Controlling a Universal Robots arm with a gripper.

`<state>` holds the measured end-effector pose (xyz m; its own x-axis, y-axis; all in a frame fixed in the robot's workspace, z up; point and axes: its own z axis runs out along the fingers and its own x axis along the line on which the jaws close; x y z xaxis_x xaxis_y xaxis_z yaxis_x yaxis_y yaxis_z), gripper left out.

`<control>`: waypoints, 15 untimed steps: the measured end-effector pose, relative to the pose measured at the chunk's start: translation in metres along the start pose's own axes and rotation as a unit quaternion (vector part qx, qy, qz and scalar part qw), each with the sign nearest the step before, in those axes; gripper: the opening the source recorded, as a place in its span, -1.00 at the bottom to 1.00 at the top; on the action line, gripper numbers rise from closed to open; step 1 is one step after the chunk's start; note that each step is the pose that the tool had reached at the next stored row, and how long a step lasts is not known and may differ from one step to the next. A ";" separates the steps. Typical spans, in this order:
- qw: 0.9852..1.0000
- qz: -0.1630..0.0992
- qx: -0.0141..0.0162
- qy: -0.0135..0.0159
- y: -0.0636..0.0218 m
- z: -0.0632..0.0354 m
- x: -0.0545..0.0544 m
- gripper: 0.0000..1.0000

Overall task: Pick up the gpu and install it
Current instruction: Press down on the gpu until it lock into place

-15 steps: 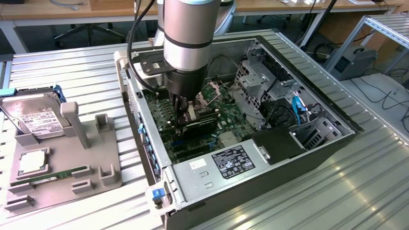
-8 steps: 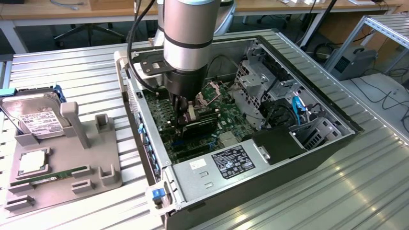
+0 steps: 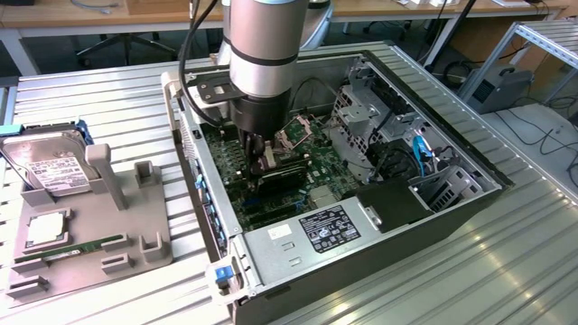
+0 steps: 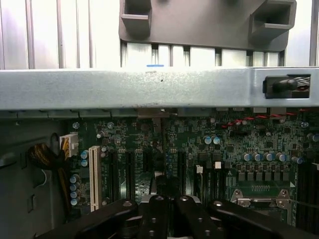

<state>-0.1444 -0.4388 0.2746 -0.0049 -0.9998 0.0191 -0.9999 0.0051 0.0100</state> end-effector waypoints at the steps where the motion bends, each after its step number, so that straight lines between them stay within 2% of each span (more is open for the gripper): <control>1: 1.000 0.000 0.000 0.000 0.0000 0.0000 -0.001 -0.79; 8: 1.000 0.000 0.000 0.000 0.0001 0.0003 -0.003 -0.79; 15: 1.000 0.000 0.000 0.000 0.0002 0.0059 -0.003 -0.79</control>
<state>-0.1447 -0.4356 0.2686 -0.0049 -0.9998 0.0196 -0.9999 0.0051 0.0104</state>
